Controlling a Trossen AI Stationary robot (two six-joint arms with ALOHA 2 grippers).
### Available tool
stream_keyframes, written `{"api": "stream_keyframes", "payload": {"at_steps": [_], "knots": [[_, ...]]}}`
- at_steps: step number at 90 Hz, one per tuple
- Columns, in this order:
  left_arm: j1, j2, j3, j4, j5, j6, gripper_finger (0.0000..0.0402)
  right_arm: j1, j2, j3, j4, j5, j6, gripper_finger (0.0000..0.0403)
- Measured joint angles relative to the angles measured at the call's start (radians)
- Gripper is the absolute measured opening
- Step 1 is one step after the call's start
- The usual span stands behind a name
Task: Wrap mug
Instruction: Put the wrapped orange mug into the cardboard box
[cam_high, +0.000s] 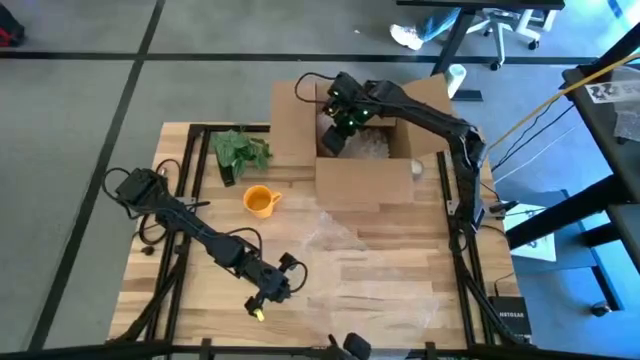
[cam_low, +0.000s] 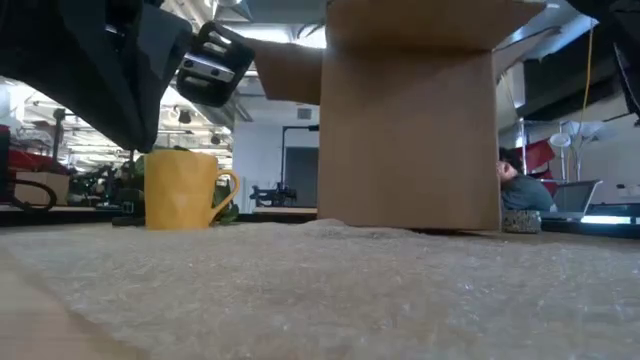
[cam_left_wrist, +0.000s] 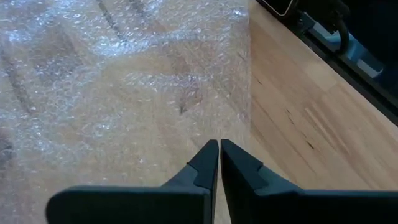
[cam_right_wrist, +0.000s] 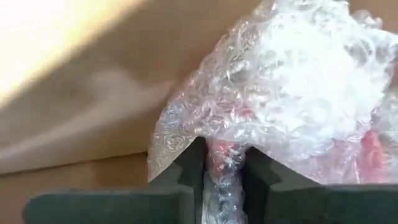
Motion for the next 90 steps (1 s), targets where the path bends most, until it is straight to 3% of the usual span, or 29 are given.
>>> {"api": "stream_keyframes", "payload": {"at_steps": [25,51,90], "knots": [[0.0,0.0,0.0,0.0,0.0,-0.004,0.0,0.001,-0.013,0.0,-0.02,0.004,0.008,0.0064],[0.0,0.0,0.0,0.0,0.0,-0.006,0.0,0.001,0.04,0.001,-0.016,-0.017,0.002,0.0051],[0.0,0.0,0.0,-0.002,0.0,-0.007,0.0,0.001,-0.011,0.001,-0.029,-0.001,0.029,0.011]]}}
